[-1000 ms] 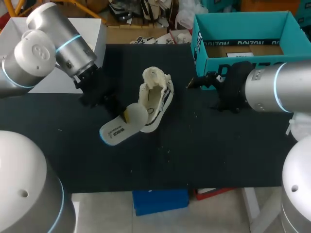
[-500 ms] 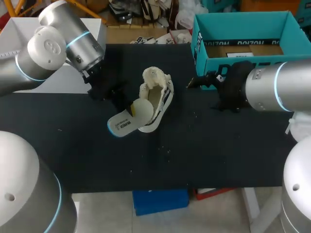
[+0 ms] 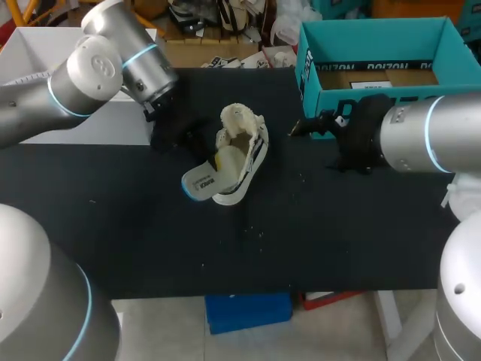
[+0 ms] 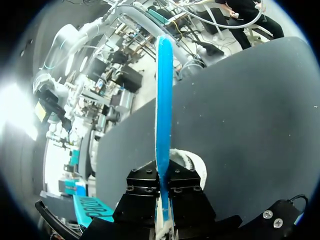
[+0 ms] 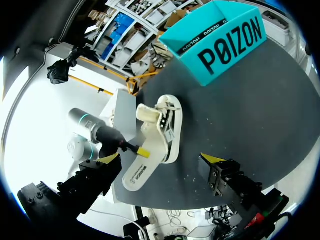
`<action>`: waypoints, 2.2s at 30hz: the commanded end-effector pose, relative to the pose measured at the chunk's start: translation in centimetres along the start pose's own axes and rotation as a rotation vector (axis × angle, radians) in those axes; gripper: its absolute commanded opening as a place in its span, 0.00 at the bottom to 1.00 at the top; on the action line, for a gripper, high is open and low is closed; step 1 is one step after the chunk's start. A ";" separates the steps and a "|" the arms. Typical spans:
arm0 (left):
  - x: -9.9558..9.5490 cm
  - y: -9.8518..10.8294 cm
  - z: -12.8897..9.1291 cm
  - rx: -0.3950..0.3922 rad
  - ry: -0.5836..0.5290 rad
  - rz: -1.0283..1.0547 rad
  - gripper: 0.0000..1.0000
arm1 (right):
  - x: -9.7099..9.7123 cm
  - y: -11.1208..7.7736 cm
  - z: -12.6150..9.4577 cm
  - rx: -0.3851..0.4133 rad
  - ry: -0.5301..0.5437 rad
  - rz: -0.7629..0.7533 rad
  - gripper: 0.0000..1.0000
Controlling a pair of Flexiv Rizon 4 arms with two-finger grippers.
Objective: Take the shoe out of the shoebox, open the shoe tongue, remove and reinsert the insole, then place the shoe into the shoebox
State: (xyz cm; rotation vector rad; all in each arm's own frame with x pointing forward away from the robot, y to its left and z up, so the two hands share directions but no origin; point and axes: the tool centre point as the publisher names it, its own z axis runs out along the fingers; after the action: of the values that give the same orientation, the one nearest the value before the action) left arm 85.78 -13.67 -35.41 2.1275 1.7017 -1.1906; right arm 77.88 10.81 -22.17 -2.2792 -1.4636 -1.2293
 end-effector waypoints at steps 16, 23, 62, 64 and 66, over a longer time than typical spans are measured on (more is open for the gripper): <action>-0.5 4.9 0.4 -0.047 -0.001 -0.034 0.00 | 0.1 -0.1 0.1 -0.003 -0.003 0.000 1.00; -0.9 3.8 -0.5 -0.055 -0.001 -0.033 0.81 | 0.1 -0.1 0.1 -0.003 -0.003 0.000 1.00; 0.1 0.5 0.9 0.017 -0.005 -0.013 0.00 | 0.1 -0.1 0.1 -0.003 -0.003 0.000 1.00; 0.1 0.9 0.9 0.015 -0.009 -0.012 0.00 | 0.1 -0.1 0.1 -0.003 -0.003 0.000 1.00; 0.0 1.4 0.8 0.011 -0.015 -0.012 0.00 | 0.1 -0.1 0.1 -0.003 -0.003 0.000 1.00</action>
State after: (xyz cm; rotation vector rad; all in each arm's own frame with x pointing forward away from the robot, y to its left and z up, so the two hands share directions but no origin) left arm 85.87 -14.22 -35.95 2.1086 1.7152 -1.2049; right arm 77.88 10.73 -22.17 -2.2765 -1.4642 -1.2291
